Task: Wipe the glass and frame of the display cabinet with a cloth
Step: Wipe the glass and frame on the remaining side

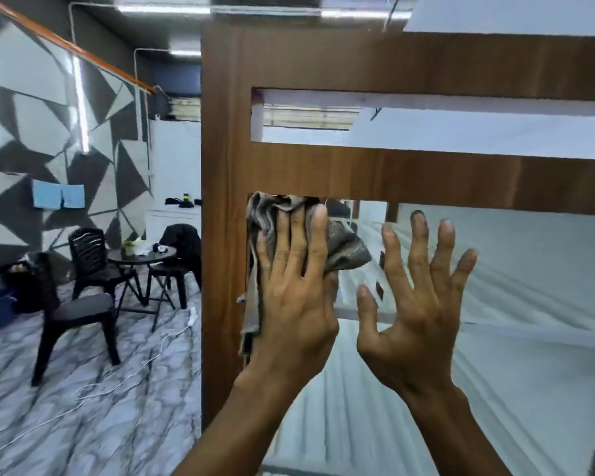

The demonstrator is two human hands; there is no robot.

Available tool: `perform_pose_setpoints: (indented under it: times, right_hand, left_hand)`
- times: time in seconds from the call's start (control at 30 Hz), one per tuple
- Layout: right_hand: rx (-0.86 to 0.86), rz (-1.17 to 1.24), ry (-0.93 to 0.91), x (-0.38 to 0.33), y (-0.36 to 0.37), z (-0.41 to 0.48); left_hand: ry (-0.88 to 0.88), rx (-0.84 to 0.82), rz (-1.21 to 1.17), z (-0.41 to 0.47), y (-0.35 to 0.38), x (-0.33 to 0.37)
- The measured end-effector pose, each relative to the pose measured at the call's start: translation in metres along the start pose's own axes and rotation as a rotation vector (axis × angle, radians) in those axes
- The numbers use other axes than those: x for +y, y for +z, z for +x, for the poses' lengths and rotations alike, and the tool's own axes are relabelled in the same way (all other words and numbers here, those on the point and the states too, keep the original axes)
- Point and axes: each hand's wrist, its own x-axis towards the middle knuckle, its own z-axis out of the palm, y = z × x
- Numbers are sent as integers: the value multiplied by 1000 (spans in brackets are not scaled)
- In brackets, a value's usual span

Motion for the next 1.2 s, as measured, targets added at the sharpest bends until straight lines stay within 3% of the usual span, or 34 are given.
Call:
perform_pose_setpoints:
  times: [0.07, 0.13, 0.23, 0.33, 0.4, 0.57, 0.73, 0.87, 1.03, 1.2]
  right_hand:
    - [-4, -18, 1, 17, -7, 0]
    - [-10, -62, -22, 35, -15, 2]
    - [-25, -131, -66, 48, -15, 2]
    - [-24, -121, -62, 48, -11, -1]
    - [-23, -141, -70, 49, -11, -2]
    - [-28, -137, -70, 51, -10, -3]
    - [-14, -152, -26, 46, -8, -3]
    - [-56, -73, -85, 56, -20, 0]
    - [-93, -165, -148, 97, -40, 6]
    - [-74, -198, -111, 124, -53, 5]
  left_hand:
    - [-68, -80, 18, -24, -45, -11]
    - [-20, -49, 59, -20, -57, -26]
    - [6, 7, 202, -24, -32, -9]
    - [-231, 137, 144, -15, -11, 6]
    - [-278, 162, 84, -12, 1, 30]
    - [-26, 26, 182, -23, -16, -3]
    - [-247, 128, 129, -18, 0, 25]
    - [-26, 35, 133, -21, 17, 40]
    - [-267, 176, 117, -19, 17, 45]
    - [-195, 131, 145, -16, 51, 95]
